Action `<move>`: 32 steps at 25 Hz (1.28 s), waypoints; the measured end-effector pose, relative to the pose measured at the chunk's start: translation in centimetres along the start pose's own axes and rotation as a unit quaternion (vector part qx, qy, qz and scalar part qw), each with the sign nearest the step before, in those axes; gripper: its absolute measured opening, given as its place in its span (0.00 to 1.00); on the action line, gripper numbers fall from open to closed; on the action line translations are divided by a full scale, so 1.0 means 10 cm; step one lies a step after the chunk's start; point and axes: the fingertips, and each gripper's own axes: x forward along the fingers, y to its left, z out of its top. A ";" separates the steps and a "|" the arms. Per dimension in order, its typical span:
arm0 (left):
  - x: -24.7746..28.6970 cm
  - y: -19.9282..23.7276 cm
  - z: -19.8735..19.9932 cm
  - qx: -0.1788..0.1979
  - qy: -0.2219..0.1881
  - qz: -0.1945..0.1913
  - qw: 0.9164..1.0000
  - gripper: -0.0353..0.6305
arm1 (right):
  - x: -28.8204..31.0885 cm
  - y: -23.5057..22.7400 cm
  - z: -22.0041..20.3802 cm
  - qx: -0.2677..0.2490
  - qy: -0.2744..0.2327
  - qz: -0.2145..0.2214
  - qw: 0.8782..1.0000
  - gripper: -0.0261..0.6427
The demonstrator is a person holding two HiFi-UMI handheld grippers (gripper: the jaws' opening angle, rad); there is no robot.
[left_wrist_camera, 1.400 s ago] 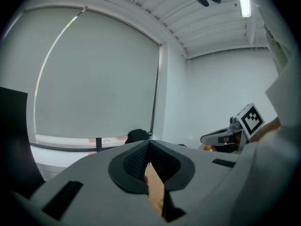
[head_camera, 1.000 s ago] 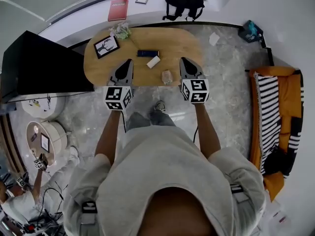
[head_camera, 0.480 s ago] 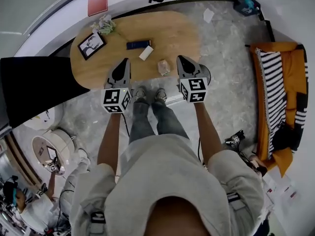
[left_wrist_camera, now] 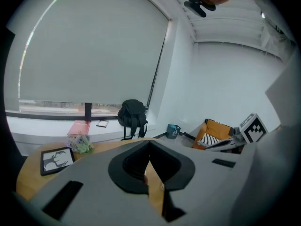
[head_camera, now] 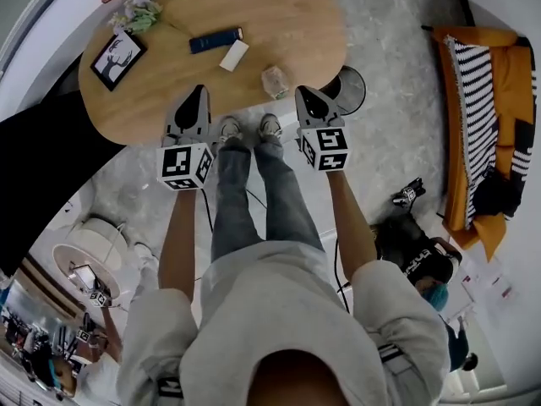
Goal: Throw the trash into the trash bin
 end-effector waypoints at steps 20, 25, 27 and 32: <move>0.10 0.00 -1.52 -0.037 0.076 -0.009 0.996 0.08 | 0.39 0.07 -1.67 0.013 0.088 0.003 0.996 0.09; 0.08 -0.02 -1.63 -0.038 0.083 -0.013 0.996 0.08 | 0.53 0.09 -1.85 -0.012 0.100 0.004 0.995 0.42; 0.09 -0.05 -1.63 -0.038 0.083 -0.015 0.996 0.08 | 0.62 0.09 -1.86 -0.022 0.101 0.002 0.995 0.49; 0.14 -0.12 -1.62 -0.039 0.083 -0.021 0.996 0.08 | 0.85 0.01 -1.92 -0.041 0.120 0.002 0.992 0.52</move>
